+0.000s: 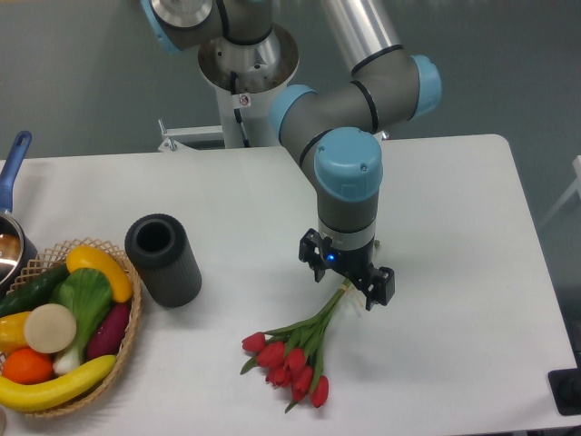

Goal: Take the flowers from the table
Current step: 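Move the open gripper over the green stems of the red tulips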

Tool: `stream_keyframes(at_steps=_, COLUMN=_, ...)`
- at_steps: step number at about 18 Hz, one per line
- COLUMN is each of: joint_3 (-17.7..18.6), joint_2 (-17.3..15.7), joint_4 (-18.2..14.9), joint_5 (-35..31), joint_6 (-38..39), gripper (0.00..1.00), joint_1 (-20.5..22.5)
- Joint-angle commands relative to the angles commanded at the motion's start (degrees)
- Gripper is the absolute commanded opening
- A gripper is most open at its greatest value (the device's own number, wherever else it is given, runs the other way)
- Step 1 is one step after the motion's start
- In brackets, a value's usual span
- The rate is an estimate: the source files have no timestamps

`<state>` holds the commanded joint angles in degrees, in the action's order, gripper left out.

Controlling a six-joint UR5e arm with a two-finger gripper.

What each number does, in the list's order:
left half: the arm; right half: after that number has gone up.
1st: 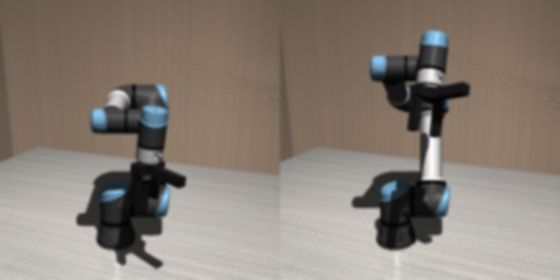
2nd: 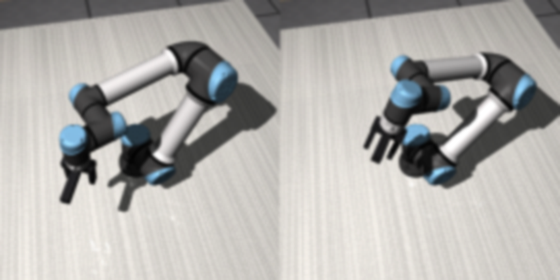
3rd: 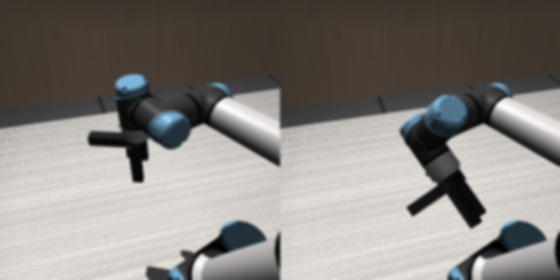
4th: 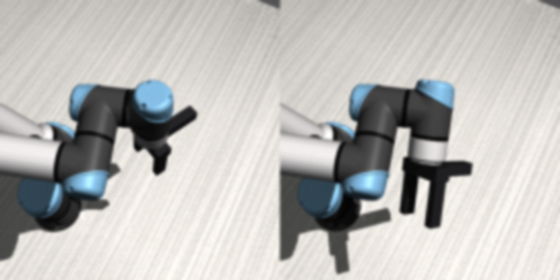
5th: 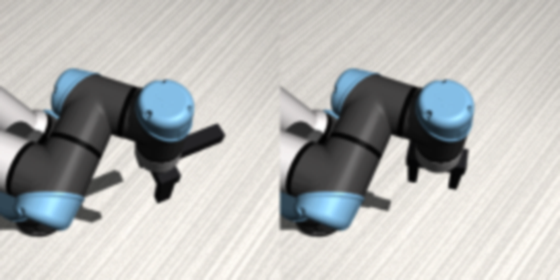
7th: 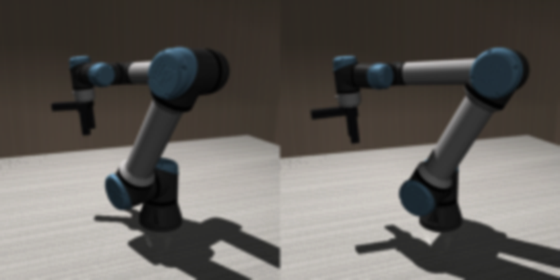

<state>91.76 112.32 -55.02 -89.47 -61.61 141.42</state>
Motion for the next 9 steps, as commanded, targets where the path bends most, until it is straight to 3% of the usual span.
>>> stream_keyframes(at_steps=7, joint_3=1.6, joint_2=0.1, joint_4=0.2, joint_5=0.3, joint_6=0.4, gripper=1.00, joint_1=0.2)
stream_keyframes(at_steps=9, joint_3=3.2, joint_2=0.1, joint_4=3.1, joint_5=0.3, joint_6=1.1, gripper=1.00, joint_1=0.2)
